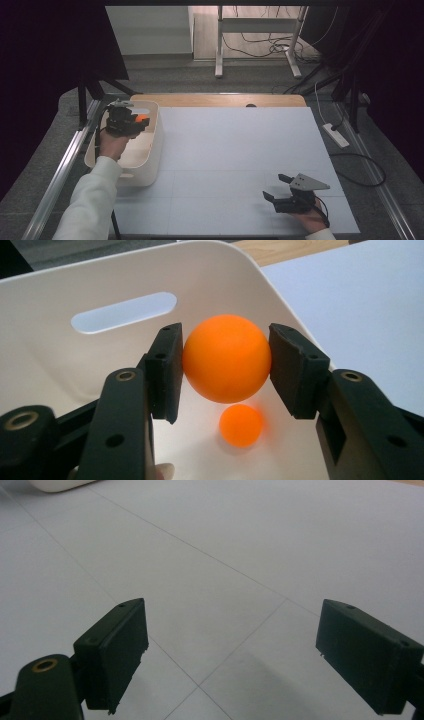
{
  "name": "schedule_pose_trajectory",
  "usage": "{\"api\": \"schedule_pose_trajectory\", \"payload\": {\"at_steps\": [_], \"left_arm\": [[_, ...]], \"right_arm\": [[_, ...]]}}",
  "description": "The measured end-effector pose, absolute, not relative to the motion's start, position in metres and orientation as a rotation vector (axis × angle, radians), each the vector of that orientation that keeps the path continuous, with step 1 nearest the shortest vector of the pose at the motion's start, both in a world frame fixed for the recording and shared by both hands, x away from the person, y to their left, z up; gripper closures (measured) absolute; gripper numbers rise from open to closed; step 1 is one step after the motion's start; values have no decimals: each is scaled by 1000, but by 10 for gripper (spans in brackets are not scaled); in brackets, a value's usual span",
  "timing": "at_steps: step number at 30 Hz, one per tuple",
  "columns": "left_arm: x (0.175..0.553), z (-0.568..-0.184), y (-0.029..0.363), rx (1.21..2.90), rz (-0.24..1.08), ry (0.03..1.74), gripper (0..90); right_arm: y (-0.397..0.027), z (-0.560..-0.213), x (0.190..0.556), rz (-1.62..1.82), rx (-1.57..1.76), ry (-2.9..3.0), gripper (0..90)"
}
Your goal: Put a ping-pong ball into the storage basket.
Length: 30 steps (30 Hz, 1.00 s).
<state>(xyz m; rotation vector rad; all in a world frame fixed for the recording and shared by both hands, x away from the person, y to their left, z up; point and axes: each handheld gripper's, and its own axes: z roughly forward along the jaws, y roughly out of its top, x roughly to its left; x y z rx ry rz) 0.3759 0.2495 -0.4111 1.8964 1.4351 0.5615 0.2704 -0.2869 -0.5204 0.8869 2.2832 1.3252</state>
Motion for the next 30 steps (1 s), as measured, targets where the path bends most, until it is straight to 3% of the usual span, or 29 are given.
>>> {"api": "schedule_pose_trajectory", "payload": {"at_steps": [5,10,14,30], "left_arm": [[374,-408,248,1889,567,1423,492],[372,-406,246,1873,566,1417,258],[366,-400,248,1837,544,1386,179],[333,-386,245,1789,486,1200,154]], "right_arm": [[-287,-521,270,1324,886,2285,130],[-287,-520,270,1324,886,2284,130],[-287,-520,271,1329,886,2282,130],[-288,-520,271,1348,891,2274,130]]}}
